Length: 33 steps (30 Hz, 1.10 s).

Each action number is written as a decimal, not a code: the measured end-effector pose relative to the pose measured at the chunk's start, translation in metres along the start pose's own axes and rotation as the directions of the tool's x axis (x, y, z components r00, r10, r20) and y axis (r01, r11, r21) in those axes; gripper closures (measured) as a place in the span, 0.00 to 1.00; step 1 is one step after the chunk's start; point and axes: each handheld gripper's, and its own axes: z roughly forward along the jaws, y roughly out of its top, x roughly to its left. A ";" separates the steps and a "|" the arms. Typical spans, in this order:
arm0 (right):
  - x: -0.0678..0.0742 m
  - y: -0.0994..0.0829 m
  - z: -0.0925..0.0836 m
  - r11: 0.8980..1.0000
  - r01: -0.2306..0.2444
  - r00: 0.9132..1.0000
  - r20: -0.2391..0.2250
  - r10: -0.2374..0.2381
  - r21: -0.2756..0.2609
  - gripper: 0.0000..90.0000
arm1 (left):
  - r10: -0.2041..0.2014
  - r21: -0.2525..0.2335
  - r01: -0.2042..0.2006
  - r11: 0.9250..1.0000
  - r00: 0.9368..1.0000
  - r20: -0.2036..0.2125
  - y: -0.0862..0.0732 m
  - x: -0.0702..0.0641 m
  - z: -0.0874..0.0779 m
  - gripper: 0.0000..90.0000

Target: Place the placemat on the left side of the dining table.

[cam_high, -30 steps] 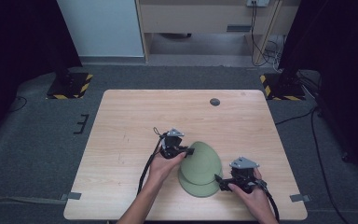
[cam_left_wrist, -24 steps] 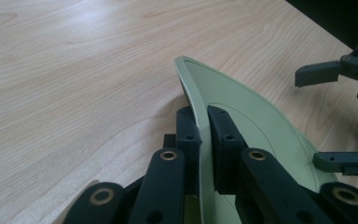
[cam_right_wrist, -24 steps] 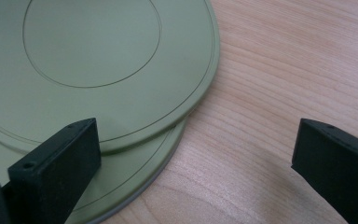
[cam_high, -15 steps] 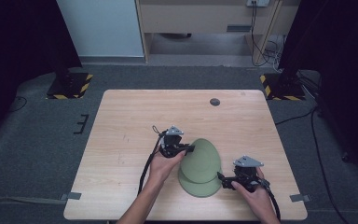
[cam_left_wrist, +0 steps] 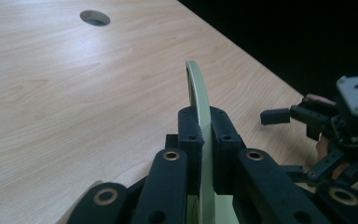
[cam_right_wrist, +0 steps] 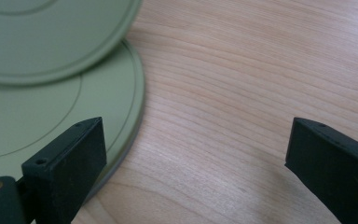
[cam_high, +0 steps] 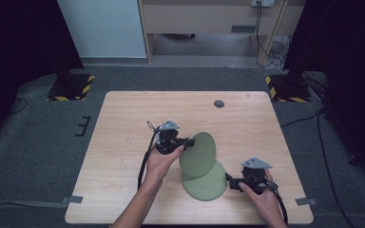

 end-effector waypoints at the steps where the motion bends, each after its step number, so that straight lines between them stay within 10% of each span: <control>1: -0.001 0.000 0.000 1.000 -0.006 1.000 0.005 0.006 0.002 0.06 | -0.005 -0.005 0.005 1.000 1.000 0.000 0.001 0.001 -0.002 0.94; 33: -0.013 -0.002 0.000 0.999 -0.052 0.997 0.057 0.052 0.005 0.06 | -0.041 -0.103 0.023 0.994 0.982 -0.183 0.019 0.041 -0.067 0.94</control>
